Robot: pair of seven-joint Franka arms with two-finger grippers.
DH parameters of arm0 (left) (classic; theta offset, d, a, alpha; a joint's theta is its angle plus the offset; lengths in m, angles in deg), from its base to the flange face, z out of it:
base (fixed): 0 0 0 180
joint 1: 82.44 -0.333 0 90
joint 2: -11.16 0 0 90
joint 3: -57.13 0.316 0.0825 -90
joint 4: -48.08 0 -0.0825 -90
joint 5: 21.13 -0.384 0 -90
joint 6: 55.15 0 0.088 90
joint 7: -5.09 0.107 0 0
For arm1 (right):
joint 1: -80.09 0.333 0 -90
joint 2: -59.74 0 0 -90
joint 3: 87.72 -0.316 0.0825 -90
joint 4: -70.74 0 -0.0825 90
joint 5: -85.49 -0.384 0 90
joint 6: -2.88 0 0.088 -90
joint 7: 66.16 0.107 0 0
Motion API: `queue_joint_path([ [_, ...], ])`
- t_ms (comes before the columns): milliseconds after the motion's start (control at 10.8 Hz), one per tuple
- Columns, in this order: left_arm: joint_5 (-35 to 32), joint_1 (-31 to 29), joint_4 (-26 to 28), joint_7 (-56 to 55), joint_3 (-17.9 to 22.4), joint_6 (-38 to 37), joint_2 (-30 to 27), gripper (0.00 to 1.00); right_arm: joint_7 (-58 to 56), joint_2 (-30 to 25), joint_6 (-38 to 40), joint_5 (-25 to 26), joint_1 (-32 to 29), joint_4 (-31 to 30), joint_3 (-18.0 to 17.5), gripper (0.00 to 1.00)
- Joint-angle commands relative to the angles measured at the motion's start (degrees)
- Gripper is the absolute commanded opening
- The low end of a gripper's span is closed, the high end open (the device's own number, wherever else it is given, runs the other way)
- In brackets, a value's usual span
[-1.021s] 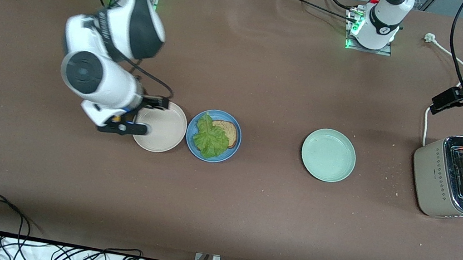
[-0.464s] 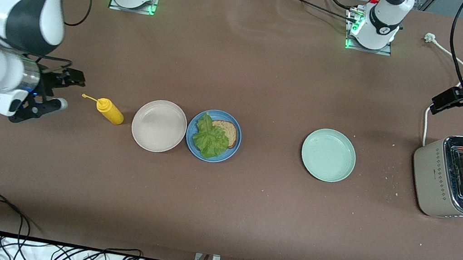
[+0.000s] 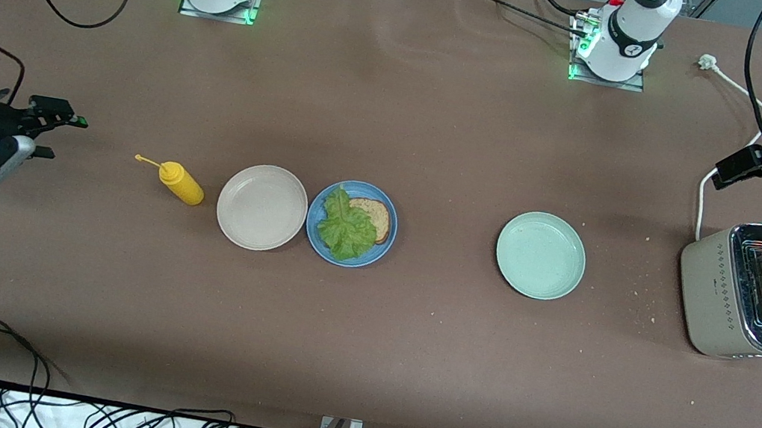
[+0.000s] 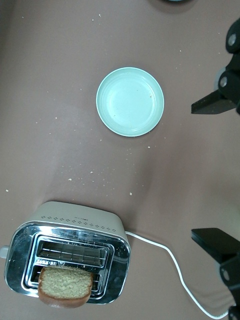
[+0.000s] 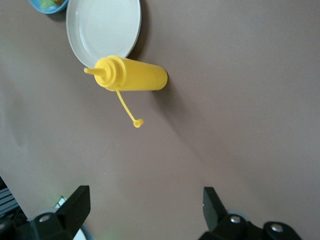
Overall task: Make sandwich in blue plate with both arms
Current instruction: 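Release the lettuce and draw the right gripper back beside the mustard, then grasp the yellow mustard bottle with the right gripper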
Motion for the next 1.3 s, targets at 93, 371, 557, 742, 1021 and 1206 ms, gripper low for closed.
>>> queue_joint_path([
  [93, -0.50, -0.41, -1.57, -0.44, -0.61, -1.36, 0.57, 1.00, -23.96, 6.13, 1.47, -12.80, -7.01, -0.25, -0.83, 1.00],
  [371, -0.50, 0.03, -1.66, -0.53, -0.78, -1.36, 0.57, 1.00, -45.58, 14.46, 6.73, -24.76, -11.48, 0.18, -0.92, 1.00],
  [557, -0.50, 0.21, -1.66, -0.53, -0.87, -1.45, 0.49, 1.00, -58.61, 18.69, 9.46, -31.54, -12.55, 0.27, -0.92, 1.00],
  [742, -0.50, 0.21, -1.66, -0.53, -0.87, -1.45, 0.49, 1.00, -65.83, 20.90, 9.74, -35.94, -12.47, 0.36, -1.70, 1.00],
  [1021, -0.50, 0.21, -1.66, -0.53, -0.87, -1.45, 0.49, 1.00, -73.58, 24.32, 10.00, -40.34, -12.56, 0.36, -3.55, 1.00],
  [1206, -0.50, 0.21, -1.66, -0.53, -0.87, -1.54, 0.49, 1.00, -75.09, 26.79, 11.75, -43.16, -14.39, 0.62, -7.31, 1.00],
])
